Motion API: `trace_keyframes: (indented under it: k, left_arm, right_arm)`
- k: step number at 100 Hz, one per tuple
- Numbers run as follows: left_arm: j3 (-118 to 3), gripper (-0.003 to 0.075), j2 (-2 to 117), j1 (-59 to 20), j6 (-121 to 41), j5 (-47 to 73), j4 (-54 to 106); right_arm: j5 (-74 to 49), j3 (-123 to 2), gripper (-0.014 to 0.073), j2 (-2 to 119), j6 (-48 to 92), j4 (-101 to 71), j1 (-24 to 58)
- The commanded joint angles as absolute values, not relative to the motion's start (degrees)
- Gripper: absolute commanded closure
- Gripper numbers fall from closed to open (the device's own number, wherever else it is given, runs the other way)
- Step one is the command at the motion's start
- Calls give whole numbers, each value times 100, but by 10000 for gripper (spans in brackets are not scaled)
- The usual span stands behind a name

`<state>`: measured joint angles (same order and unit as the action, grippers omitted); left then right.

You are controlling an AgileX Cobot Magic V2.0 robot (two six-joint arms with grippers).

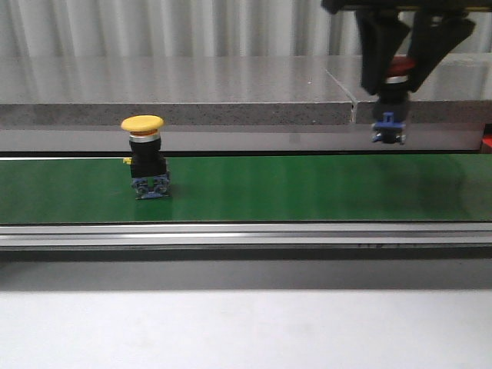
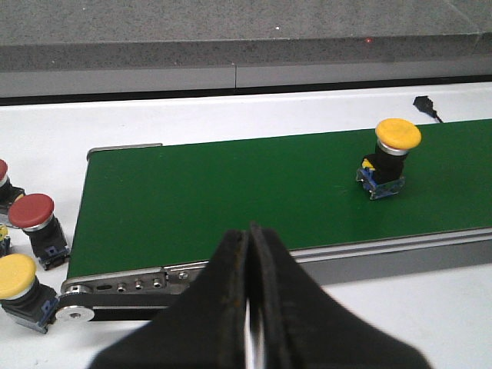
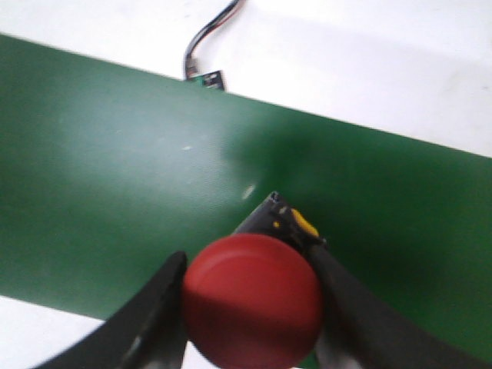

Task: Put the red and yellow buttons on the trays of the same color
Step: 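Grasp the red button on the belt with the right gripper and lift, then lower the red button into the red tray and open the right gripper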

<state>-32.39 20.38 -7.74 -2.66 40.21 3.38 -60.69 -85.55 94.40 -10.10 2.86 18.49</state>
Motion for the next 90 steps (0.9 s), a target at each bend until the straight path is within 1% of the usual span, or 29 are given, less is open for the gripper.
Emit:
trace_keyframes:
  k: [1, 20, 32, 53, 74, 90]
  left_arm:
    - [-3395, 741, 2087, -824, -218, 3641, 415]
    - [-3395, 741, 2087, -824, -218, 3641, 415]
    - [-3395, 741, 2087, -824, -218, 3641, 415]
    - [-3395, 741, 2087, -824, -218, 3641, 415]
    - [-3395, 741, 2087, -824, -218, 3641, 415]
    - [-3395, 741, 2087, -824, -218, 3641, 415]
  right_arm:
    - [-5977, -8743, 450, 9009, -1008, 429, 1409]
    - [-6072, -8743, 450, 8930, -745, 422, 206]
    - [-5880, -8743, 450, 8930, -745, 376, -600]
    - [-5883, -8743, 450, 9045, -745, 124, -1611]
    - [-5628, -8743, 450, 9418, -745, -158, -2221]
    - [-5272, -8743, 450, 9819, -750, -397, -2398]
